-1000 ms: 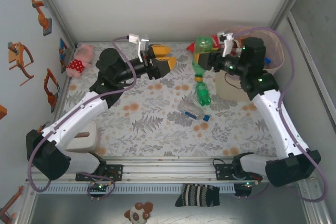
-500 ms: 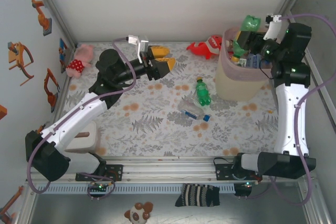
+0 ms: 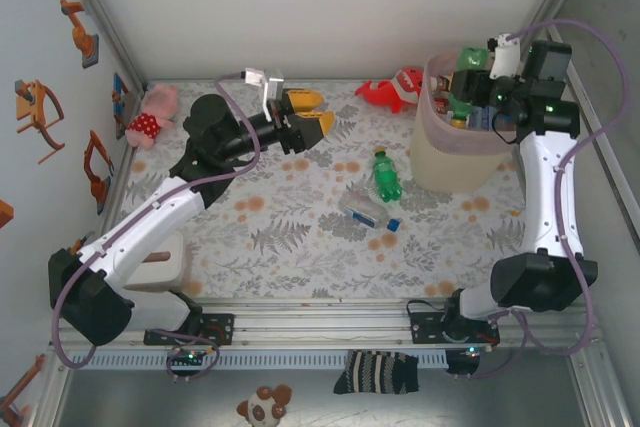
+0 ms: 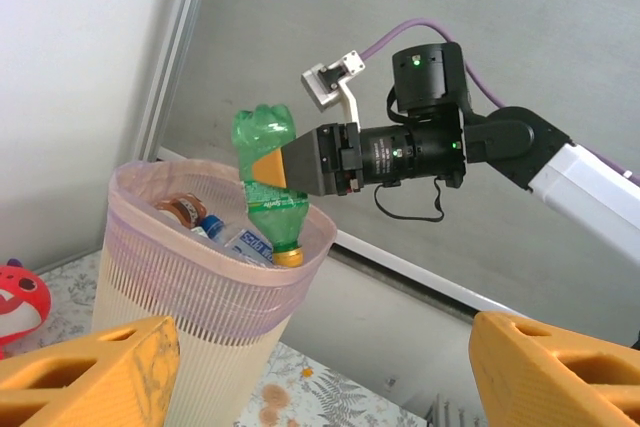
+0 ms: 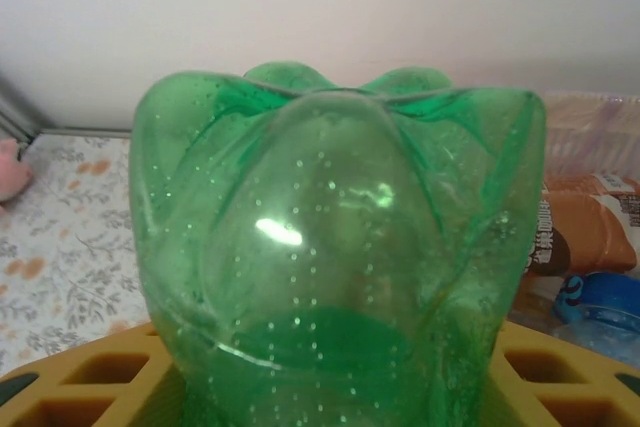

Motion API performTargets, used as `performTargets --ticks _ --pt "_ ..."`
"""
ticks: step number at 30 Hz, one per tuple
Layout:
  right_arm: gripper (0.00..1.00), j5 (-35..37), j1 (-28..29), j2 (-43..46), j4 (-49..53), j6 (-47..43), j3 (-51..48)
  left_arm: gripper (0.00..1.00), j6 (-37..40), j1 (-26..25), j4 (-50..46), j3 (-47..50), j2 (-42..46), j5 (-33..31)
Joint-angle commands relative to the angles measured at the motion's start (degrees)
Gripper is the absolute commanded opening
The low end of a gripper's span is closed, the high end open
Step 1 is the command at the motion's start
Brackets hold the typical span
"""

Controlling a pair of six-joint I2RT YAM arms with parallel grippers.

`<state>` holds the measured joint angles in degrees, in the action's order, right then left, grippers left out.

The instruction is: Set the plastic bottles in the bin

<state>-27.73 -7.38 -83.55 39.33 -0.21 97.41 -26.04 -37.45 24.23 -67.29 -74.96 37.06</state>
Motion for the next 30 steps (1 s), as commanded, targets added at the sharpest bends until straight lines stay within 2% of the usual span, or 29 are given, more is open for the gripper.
performTargets --ticks 1,10,20,24,28,30 --pt "0.50 0.5 -0.2 -0.4 1.1 -3.9 -1.5 0.76 0.6 0.3 0.3 0.5 1.3 0.0" --pt "0.49 -1.4 0.4 -3.5 0.4 -6.5 -6.1 0.76 0.2 0.3 0.6 1.0 1.7 -0.4" --pt "0.51 4.2 2.3 -8.9 4.3 -10.8 -6.6 0.76 0.5 0.2 -0.1 1.0 2.2 -0.8" --pt "0.61 5.7 2.7 -10.2 8.8 -10.4 -3.7 0.76 0.4 0.2 -0.2 1.1 2.2 -0.8" --pt "0.73 3.5 2.7 -7.9 9.3 -8.0 -1.3 0.76 0.4 0.3 -0.2 1.4 2.5 -0.9" --pt "0.76 2.5 2.7 -6.8 9.2 -6.9 0.2 0.76 0.4 0.2 -0.1 1.4 2.6 -0.9"
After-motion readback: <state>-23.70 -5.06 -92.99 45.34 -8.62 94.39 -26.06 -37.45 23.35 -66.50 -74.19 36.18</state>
